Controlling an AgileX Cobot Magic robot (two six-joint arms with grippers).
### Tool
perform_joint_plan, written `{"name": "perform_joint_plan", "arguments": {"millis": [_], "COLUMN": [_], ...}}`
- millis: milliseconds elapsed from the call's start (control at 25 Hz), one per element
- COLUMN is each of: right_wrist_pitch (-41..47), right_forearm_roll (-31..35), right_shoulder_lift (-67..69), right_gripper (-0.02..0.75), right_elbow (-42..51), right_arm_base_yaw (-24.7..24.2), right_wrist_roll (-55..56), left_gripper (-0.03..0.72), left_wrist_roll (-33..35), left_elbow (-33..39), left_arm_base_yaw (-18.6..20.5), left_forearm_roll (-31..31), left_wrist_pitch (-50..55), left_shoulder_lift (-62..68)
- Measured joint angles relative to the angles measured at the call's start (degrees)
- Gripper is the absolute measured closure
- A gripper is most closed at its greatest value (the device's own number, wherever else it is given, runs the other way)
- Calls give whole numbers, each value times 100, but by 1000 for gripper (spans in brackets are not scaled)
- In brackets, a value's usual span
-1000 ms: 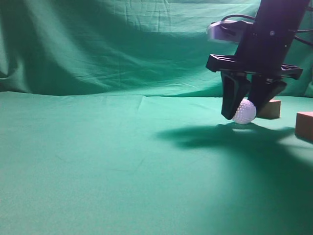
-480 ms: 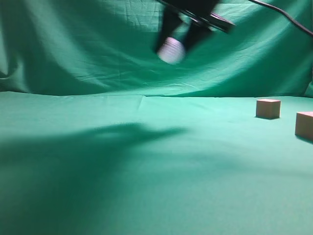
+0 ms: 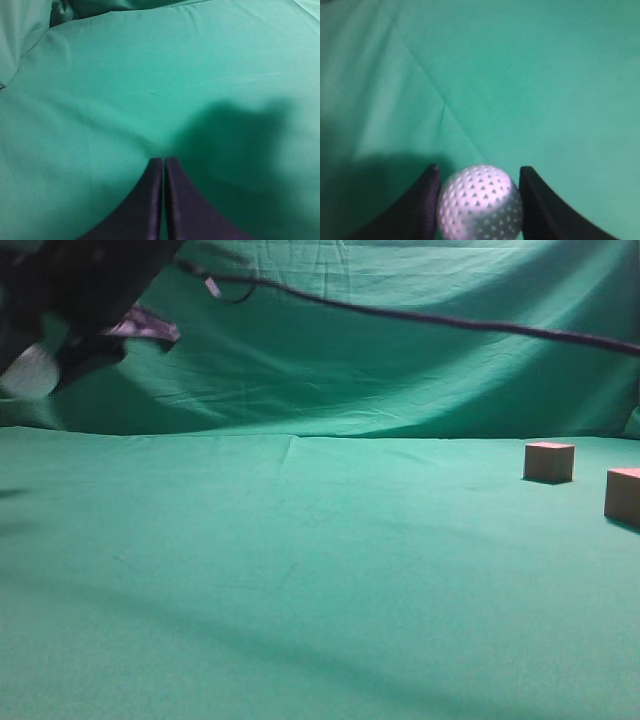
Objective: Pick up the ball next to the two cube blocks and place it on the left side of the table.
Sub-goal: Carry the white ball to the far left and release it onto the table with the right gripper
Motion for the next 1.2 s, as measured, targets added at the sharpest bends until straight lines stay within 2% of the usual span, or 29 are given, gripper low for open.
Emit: {"name": "perform_joint_plan", "arguments": {"millis": [160,480,720,880,920,1040,1120,1200], "right_wrist_pitch": [-75,-552,-565,-367,-222,372,946,1735], "right_forearm_roll": [0,0,0,-57,-98,-390,-625,-908], "right_shoulder_lift": [733,1082,1082,951,822,210,-314,-882], "right_gripper": [418,418,183,188,147,162,261,392], "right_elbow": [-660,-783,-792,-792,-792,-792,-792,-815], "right_arm_base_yaw": [116,119,119,84,58,-87,-206,-350], "right_wrist_roll": [-15,-729,-840,-862,-862,-874,-666,-222], "left_gripper": [688,688,688,688,688,688,688,688], "left_wrist_roll": [0,0,0,0,0,0,0,0], "left_elbow": [0,0,0,0,0,0,0,0], "left_arm_base_yaw": [0,0,0,0,0,0,0,0], "left_forearm_roll": [0,0,0,0,0,0,0,0], "left_wrist_pitch": [0,0,0,0,0,0,0,0], "left_shoulder_lift": [0,0,0,0,0,0,0,0]}}
